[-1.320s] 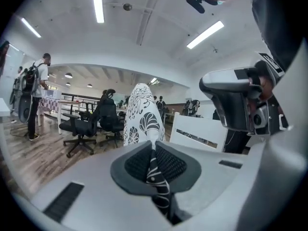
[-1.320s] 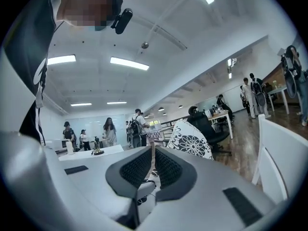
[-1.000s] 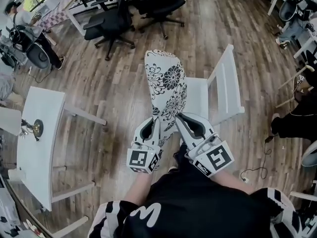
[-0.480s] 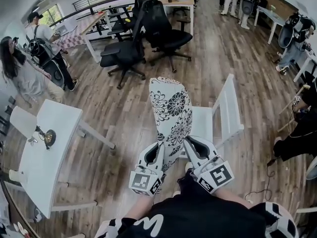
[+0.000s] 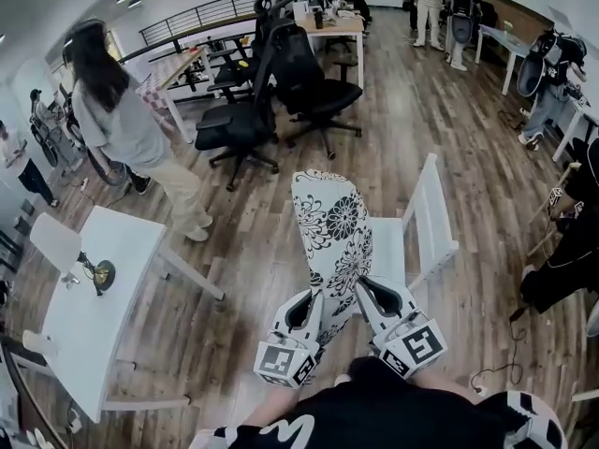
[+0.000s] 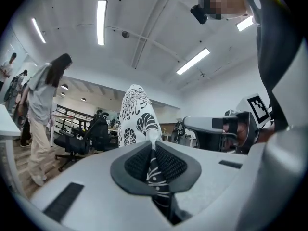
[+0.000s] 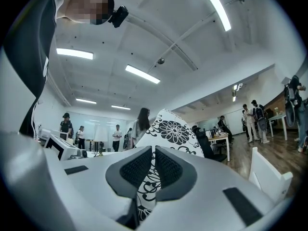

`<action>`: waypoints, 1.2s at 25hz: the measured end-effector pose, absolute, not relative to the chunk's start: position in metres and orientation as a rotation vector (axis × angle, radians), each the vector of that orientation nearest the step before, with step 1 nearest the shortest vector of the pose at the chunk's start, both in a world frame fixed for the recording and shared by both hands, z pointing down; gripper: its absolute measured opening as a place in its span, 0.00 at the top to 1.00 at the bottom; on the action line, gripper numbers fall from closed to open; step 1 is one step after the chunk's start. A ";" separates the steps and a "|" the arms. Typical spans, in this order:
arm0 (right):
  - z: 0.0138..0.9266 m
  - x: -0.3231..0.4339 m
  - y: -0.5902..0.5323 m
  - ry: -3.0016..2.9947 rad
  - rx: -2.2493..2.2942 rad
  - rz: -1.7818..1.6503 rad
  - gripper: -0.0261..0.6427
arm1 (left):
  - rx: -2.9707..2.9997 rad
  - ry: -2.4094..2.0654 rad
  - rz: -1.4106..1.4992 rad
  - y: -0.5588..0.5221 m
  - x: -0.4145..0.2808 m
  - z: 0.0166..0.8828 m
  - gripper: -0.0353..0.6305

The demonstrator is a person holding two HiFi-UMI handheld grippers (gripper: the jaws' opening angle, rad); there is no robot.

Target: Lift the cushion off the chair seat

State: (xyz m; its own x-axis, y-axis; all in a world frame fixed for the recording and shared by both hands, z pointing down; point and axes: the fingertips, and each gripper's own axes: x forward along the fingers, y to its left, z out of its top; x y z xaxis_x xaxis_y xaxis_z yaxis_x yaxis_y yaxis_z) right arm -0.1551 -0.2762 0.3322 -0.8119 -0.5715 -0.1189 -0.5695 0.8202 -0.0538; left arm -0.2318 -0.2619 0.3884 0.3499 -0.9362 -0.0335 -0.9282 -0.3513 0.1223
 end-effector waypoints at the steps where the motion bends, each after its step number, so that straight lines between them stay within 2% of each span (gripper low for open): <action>1: 0.328 -0.155 -0.274 2.870 -0.899 -0.020 0.91 | 2.518 -1.739 -0.151 -0.260 -0.231 0.384 0.91; 9: 0.331 -0.136 -0.241 2.885 -0.839 0.011 0.91 | 2.537 -1.765 -0.177 -0.237 -0.207 0.376 0.91; 21: 0.340 -0.012 -0.182 2.865 -0.951 -0.052 0.91 | 2.525 -1.693 -0.186 -0.175 -0.093 0.389 0.91; 30: 0.343 0.051 -0.127 2.873 -0.915 -0.080 0.91 | 2.487 -1.764 -0.190 -0.101 -0.032 0.387 0.91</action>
